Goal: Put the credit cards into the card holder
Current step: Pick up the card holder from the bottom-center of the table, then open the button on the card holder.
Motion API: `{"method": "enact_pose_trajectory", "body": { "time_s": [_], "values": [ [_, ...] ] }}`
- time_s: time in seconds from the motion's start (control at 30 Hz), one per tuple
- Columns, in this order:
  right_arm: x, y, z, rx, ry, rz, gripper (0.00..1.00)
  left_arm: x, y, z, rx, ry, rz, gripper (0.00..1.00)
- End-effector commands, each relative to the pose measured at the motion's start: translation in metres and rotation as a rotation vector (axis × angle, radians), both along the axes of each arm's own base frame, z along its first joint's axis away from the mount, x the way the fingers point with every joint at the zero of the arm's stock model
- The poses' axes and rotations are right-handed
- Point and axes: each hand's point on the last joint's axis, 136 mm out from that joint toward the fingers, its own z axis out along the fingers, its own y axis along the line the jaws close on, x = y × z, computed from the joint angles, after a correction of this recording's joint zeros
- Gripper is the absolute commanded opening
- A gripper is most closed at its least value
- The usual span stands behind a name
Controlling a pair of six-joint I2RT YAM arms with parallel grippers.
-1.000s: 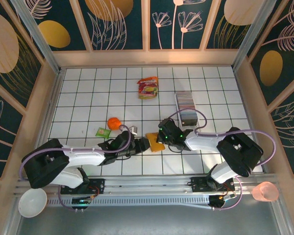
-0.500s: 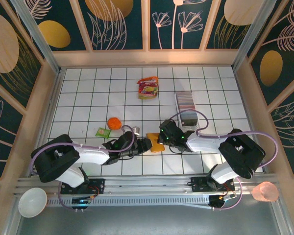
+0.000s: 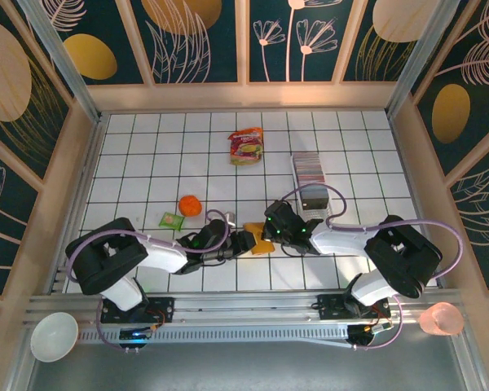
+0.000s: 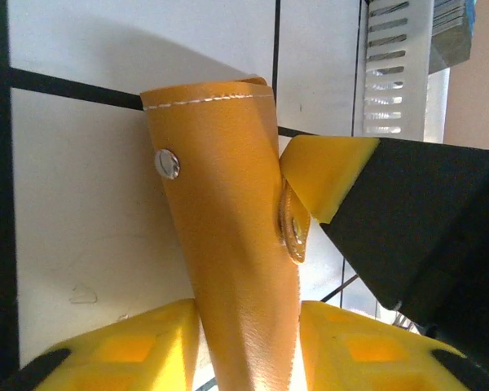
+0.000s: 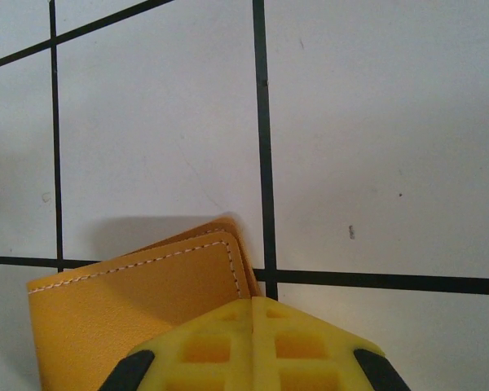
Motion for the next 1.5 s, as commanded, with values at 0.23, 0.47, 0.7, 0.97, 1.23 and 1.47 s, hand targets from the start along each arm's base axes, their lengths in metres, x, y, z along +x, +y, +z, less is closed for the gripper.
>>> {"method": "enact_pose_trajectory", "body": {
  "time_s": [0.23,0.47,0.7,0.97,1.23,1.47],
  "values": [
    [-0.017,-0.005,0.001,0.0,0.022,0.022,0.0,0.011,-0.013,0.04,-0.122,-0.064,0.029,0.13],
    [-0.01,-0.008,0.063,0.083,-0.179,0.06,0.24,0.014,-0.001,0.052,0.005,-0.171,0.002,0.0],
    [-0.004,-0.021,0.154,0.064,-0.491,0.146,0.53,0.029,0.024,0.107,0.192,-0.446,-0.032,0.0],
    [0.01,-0.023,0.195,-0.104,-0.574,0.248,0.61,0.037,0.05,0.161,0.233,-0.682,0.018,0.0],
    [-0.013,0.031,0.229,0.221,-0.496,0.377,0.92,0.027,0.037,0.181,0.104,-0.695,-0.021,0.0],
    [-0.012,0.046,0.201,0.229,-0.382,0.362,0.63,0.025,0.032,0.185,0.058,-0.693,-0.025,0.0]
  ]
}}
